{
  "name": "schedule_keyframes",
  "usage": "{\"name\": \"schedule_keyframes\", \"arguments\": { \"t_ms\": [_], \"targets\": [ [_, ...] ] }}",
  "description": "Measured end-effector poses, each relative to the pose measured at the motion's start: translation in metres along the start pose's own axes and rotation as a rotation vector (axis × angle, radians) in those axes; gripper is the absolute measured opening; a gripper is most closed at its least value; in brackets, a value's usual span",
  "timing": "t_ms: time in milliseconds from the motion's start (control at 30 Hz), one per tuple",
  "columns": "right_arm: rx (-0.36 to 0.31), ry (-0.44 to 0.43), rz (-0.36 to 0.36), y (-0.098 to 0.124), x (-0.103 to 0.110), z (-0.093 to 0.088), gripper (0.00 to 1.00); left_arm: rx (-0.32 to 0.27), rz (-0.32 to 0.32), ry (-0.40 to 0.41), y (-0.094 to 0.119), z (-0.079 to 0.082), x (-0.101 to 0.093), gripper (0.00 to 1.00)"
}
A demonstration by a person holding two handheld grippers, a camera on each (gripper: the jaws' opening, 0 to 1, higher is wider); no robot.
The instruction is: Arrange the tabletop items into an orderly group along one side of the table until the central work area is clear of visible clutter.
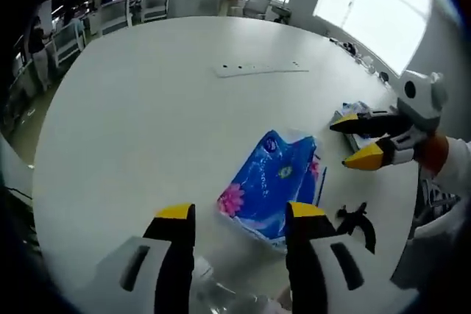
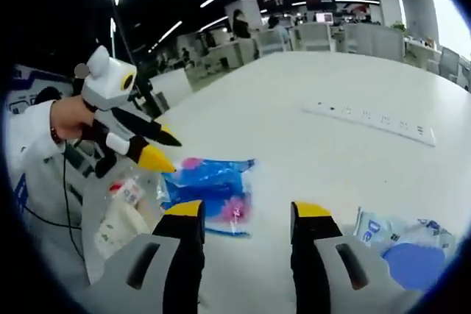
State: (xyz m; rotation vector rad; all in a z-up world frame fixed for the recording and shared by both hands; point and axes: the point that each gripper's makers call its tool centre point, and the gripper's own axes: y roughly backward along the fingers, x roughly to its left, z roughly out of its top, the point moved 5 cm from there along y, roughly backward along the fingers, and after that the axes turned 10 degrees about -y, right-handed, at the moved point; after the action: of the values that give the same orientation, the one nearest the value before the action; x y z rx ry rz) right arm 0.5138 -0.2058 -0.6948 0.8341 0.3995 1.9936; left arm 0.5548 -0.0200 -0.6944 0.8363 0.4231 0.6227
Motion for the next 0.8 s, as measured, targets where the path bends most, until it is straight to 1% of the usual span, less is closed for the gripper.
{"name": "schedule_keyframes", "arguments": {
  "t_ms": [33,67,133,200,267,333,400,433,500,567,600,633,700,733,800],
  "targets": [
    [0.003,-0.009,-0.004,-0.001,0.000,-0.001,0.41,0.022,0.011,0.023,-0.001,-0.003,0.001,0.46],
    [-0.003,-0.011,-0.004,-0.002,0.000,0.000,0.41,0.029,0.017,0.033,-0.003,-0.004,0.002,0.47],
    [0.010,-0.020,-0.010,-0.005,-0.001,-0.003,0.40,0.036,0.013,0.044,-0.005,-0.004,0.003,0.46],
    [0.007,-0.020,-0.005,-0.008,-0.001,-0.003,0.39,0.043,0.006,0.054,-0.008,-0.005,0.002,0.44],
    [0.020,-0.026,-0.011,-0.011,-0.002,-0.005,0.37,0.065,0.014,0.058,-0.009,-0.007,0.003,0.42],
    [0.015,-0.037,-0.007,-0.012,-0.002,-0.005,0.35,0.078,0.019,0.066,-0.010,-0.009,0.004,0.42],
    [0.029,-0.044,-0.013,-0.015,-0.003,-0.007,0.32,0.088,0.020,0.070,-0.011,-0.010,0.004,0.40],
    [0.034,-0.041,-0.018,-0.017,-0.003,-0.009,0.30,0.095,0.015,0.085,-0.012,-0.011,0.004,0.38],
    [0.041,-0.044,-0.023,-0.019,-0.004,-0.011,0.27,0.092,0.006,0.093,-0.012,-0.011,0.002,0.34],
    [0.050,-0.052,-0.033,-0.021,-0.005,-0.012,0.22,0.097,0.004,0.103,-0.012,-0.011,0.001,0.32],
    [0.056,-0.048,-0.039,-0.021,-0.005,-0.013,0.19,0.095,0.000,0.101,-0.013,-0.011,0.000,0.29],
    [0.057,-0.045,-0.043,-0.021,-0.006,-0.013,0.13,0.103,-0.004,0.102,-0.014,-0.012,0.000,0.26],
    [0.070,-0.045,-0.053,-0.022,-0.008,-0.016,0.05,0.117,-0.009,0.096,-0.015,-0.014,-0.001,0.17],
    [0.081,-0.047,-0.062,-0.023,-0.009,-0.018,0.01,0.128,-0.011,0.102,-0.015,-0.015,-0.001,0.15],
    [0.074,-0.053,-0.062,-0.024,-0.010,-0.019,0.01,0.129,-0.009,0.102,-0.014,-0.015,-0.002,0.13]
  ]
}}
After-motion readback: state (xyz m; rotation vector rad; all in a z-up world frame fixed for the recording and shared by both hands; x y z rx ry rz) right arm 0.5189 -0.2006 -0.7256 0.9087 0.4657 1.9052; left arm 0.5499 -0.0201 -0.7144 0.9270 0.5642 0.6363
